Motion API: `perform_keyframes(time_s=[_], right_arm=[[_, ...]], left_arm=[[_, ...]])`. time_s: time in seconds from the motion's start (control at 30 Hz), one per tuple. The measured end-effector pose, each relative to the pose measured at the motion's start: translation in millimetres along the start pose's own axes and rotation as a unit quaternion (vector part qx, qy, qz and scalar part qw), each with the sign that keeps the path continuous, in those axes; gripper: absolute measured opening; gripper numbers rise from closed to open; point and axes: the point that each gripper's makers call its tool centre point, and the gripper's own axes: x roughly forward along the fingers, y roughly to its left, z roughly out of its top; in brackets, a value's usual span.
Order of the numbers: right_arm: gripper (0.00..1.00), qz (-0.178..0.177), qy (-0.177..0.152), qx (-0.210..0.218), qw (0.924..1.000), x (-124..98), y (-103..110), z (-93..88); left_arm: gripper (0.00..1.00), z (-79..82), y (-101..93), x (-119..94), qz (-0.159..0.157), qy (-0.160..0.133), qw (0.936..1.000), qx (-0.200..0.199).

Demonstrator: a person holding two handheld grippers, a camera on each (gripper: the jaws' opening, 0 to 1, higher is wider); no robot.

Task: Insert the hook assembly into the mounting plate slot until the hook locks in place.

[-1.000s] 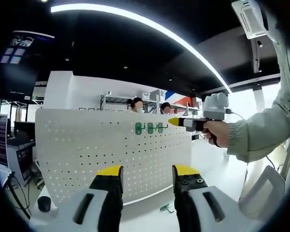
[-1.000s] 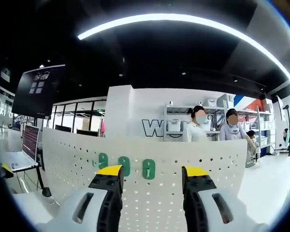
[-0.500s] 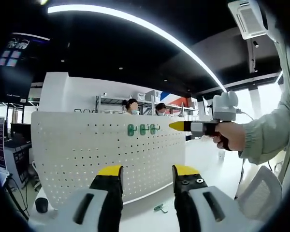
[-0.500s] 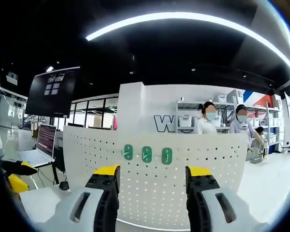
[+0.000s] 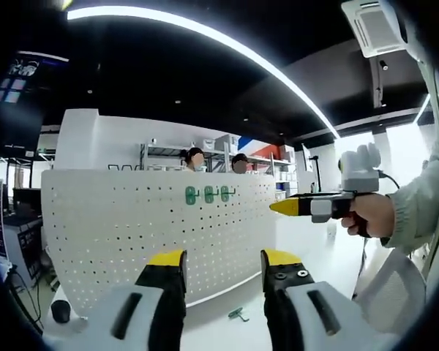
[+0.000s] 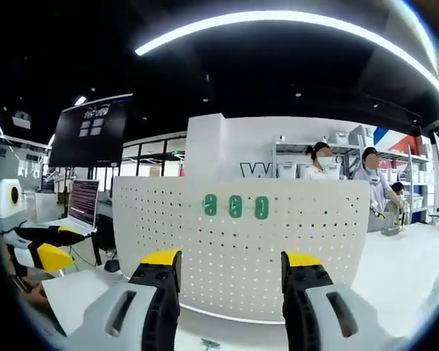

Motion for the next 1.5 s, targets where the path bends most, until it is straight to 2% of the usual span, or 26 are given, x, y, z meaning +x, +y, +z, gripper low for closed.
perform_keyframes(time_s=[0.2,0.23,0.3,0.53,0.77,0.97,1.03,1.13,1.17,1.33,1.4,1.43,1.5], right_arm=[[0.53,0.008,0.007,0.005,0.9999,-15.2,5.1,-6.7],[0.53,0.008,0.008,0.004,0.9999,-16.9,5.2,-7.4],[0.53,0.006,0.009,0.007,0.9999,-20.9,4.2,-8.8],[0.53,-0.001,0.011,0.018,0.9998,-32.8,2.0,-12.3],[0.53,-0.006,0.018,0.022,0.9996,-41.0,1.9,-18.6],[0.53,-0.008,0.027,0.029,0.9992,-47.5,2.4,-26.2],[0.53,-0.009,0.029,0.029,0.9991,-49.7,1.7,-28.5],[0.53,-0.012,0.033,0.033,0.9988,-51.8,0.9,-31.7],[0.53,-0.013,0.034,0.033,0.9988,-52.2,0.9,-32.7],[0.53,-0.015,0.038,0.036,0.9985,-52.9,0.8,-35.3],[0.53,-0.015,0.04,0.037,0.9984,-53.0,0.6,-36.7],[0.53,-0.015,0.041,0.038,0.9983,-53.1,0.4,-37.1],[0.53,-0.017,0.042,0.038,0.9983,-53.2,-0.2,-37.7]], left_arm=[[0.43,-3.3,-10.8,10.8,-0.019,0.007,0.9998,0.004],[0.43,-15.1,-2.8,8.8,0.002,0.022,0.9995,-0.021],[0.44,-16.1,-3.0,13.8,-0.015,0.018,0.9997,0.006],[0.45,-23.9,-11.7,22.8,-0.033,0.036,0.9987,0.012],[0.47,-33.2,-18.4,43.3,-0.058,0.06,0.9963,0.02],[0.47,-45.2,-18.5,65.0,-0.088,0.083,0.9912,0.052],[0.47,-53.3,-19.4,72.3,-0.105,0.102,0.9874,0.061],[0.49,-72.8,-22.0,81.8,-0.135,0.15,0.9768,0.072],[0.49,-75.0,-21.2,85.0,-0.14,0.152,0.9754,0.077],[0.48,-101.2,-23.2,99.6,-0.182,0.197,0.9578,0.103],[0.48,-115.8,-24.0,104.2,-0.203,0.221,0.947,0.115],[0.48,-125.1,-24.3,106.4,-0.216,0.236,0.9389,0.128],[0.48,-138.7,-25.4,111.3,-0.235,0.251,0.9274,0.147]])
